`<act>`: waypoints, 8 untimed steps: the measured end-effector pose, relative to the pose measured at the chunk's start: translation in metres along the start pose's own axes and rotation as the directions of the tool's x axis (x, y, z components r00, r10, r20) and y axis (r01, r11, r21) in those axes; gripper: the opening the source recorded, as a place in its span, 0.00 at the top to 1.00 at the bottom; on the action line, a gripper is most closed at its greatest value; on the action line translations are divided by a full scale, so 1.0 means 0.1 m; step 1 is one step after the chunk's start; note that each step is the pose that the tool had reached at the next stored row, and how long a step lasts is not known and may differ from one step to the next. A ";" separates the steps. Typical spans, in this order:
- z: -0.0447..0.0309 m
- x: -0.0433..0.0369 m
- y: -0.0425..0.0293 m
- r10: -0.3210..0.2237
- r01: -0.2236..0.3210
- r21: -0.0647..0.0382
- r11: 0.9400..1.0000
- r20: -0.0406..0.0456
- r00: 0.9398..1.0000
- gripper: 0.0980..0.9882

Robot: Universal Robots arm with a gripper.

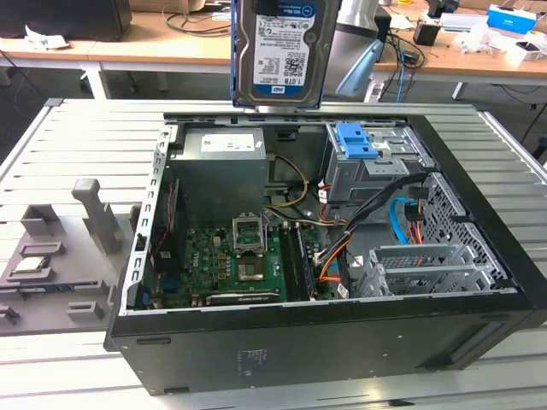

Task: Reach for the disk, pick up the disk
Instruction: 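Pick up the disk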

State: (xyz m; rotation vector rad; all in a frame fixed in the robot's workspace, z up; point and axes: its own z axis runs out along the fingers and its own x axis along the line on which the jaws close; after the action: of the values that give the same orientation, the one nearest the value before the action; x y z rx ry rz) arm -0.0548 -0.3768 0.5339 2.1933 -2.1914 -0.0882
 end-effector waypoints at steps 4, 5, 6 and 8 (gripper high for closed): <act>-0.001 0.045 -0.003 0.000 0.000 0.000 1.000 0.000 1.000 0.70; -0.001 0.056 -0.004 0.000 0.000 0.000 1.000 0.000 1.000 0.70; -0.001 0.075 -0.005 0.000 0.000 0.000 1.000 0.000 1.000 0.70; -0.002 0.106 -0.007 0.000 0.000 0.000 1.000 0.000 1.000 0.70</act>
State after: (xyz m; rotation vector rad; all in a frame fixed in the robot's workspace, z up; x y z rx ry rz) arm -0.0540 -0.3873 0.5339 2.1932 -2.1914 -0.0882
